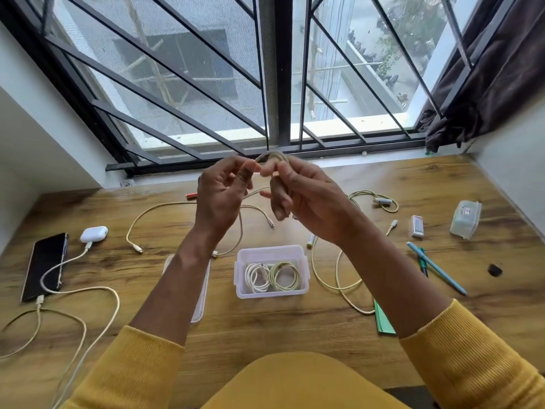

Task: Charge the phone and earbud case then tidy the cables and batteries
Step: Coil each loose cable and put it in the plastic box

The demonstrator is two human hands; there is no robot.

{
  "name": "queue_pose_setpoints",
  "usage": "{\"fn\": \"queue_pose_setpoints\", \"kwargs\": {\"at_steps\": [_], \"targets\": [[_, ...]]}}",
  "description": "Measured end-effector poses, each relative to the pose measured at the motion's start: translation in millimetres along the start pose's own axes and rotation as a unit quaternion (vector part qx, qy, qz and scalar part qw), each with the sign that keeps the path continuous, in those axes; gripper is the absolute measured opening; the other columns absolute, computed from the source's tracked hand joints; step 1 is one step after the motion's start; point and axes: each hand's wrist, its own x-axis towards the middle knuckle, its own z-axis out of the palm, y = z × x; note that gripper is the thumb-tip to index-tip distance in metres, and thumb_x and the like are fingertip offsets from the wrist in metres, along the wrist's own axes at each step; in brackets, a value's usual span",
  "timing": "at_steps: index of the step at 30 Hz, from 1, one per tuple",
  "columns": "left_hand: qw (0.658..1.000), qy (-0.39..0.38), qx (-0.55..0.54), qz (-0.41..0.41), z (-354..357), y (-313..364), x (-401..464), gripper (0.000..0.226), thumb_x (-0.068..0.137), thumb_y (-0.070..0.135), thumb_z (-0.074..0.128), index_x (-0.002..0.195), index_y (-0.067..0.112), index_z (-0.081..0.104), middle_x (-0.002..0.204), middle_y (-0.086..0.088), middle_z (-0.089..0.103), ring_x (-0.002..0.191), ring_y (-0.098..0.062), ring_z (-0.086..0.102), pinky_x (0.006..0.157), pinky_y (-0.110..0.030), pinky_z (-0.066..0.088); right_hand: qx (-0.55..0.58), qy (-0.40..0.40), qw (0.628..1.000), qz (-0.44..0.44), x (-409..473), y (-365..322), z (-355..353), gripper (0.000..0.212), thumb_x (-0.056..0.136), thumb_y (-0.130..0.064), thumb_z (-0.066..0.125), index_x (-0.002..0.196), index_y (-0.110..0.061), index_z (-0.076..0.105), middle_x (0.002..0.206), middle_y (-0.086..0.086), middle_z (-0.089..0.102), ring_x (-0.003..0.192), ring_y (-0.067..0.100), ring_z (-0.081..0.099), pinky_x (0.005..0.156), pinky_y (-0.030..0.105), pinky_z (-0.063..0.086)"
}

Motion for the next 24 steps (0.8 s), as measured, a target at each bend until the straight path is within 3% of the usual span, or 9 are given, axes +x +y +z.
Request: {"fn": "queue_pose_setpoints", "kwargs": {"at_steps": [3, 8, 12, 18, 21, 24], "targets": [[1.000, 0.011, -0.021, -0.010, 12, 0, -8, 0.013, 0.108, 0.023, 0.061, 0.101, 0.021, 0.072, 0.069, 0.003, 0.067, 0.058, -0.018, 0.059, 0.055, -0.033, 0.049, 0.064, 0.006, 0.997, -0.034, 10, -13, 3, 0.036, 0.115, -0.010, 0.022, 0.135, 0.002, 0.049, 0.069, 0.004, 0.056, 0.063, 0.020, 0.058, 0.068, 0.030, 0.054], [0.999, -0.004, 0.026, -0.032, 27, -4, -27, 0.022, 0.108, 0.026, 0.059, 0.112, 0.016, 0.077, 0.063, 0.005, 0.062, 0.055, -0.010, 0.057, 0.058, -0.029, 0.047, 0.086, 0.029, 0.992, -0.093, 27, -20, -5, 0.043, 0.112, -0.002, 0.027, 0.155, 0.004, 0.028, 0.102, 0.015, 0.071, 0.111, 0.036, 0.069, 0.110, 0.049, 0.046], [0.994, -0.051, 0.095, -0.007, 33, 7, -35, 0.025, 0.104, 0.036, 0.064, 0.120, 0.024, 0.078, 0.066, 0.010, 0.065, 0.061, -0.012, 0.063, 0.061, -0.028, 0.050, 0.087, 0.083, 0.990, -0.078, 33, -10, -12, 0.046, 0.113, 0.000, 0.026, 0.159, -0.001, 0.021, 0.119, 0.018, 0.073, 0.123, 0.038, 0.065, 0.119, 0.048, 0.041], [0.984, -0.124, 0.117, -0.046, 24, 10, -38, 0.028, 0.092, 0.030, 0.077, 0.121, 0.031, 0.078, 0.063, 0.002, 0.060, 0.057, -0.006, 0.051, 0.065, -0.028, 0.046, -0.007, 0.154, 0.987, -0.053, 32, 9, -15, 0.047, 0.113, -0.001, 0.030, 0.159, -0.009, 0.022, 0.130, 0.025, 0.067, 0.125, 0.037, 0.066, 0.110, 0.039, 0.048], [0.981, -0.142, 0.123, -0.046, 14, 11, -33, 0.023, 0.093, 0.031, 0.077, 0.116, 0.030, 0.080, 0.065, 0.000, 0.066, 0.058, -0.010, 0.056, 0.065, -0.030, 0.049, -0.115, 0.165, 0.978, -0.054, 29, 22, -18, 0.050, 0.111, 0.003, 0.034, 0.159, -0.006, 0.024, 0.116, 0.028, 0.071, 0.112, 0.038, 0.072, 0.105, 0.041, 0.054], [0.981, -0.133, 0.130, -0.055, 0, 11, -23, 0.021, 0.091, 0.038, 0.078, 0.109, 0.029, 0.082, 0.078, 0.003, 0.077, 0.070, -0.010, 0.071, 0.068, -0.036, 0.060, -0.197, 0.147, 0.969, -0.031, 25, 28, -20, 0.050, 0.108, 0.005, 0.037, 0.157, -0.006, 0.032, 0.094, 0.022, 0.071, 0.084, 0.024, 0.071, 0.082, 0.032, 0.057]]}}
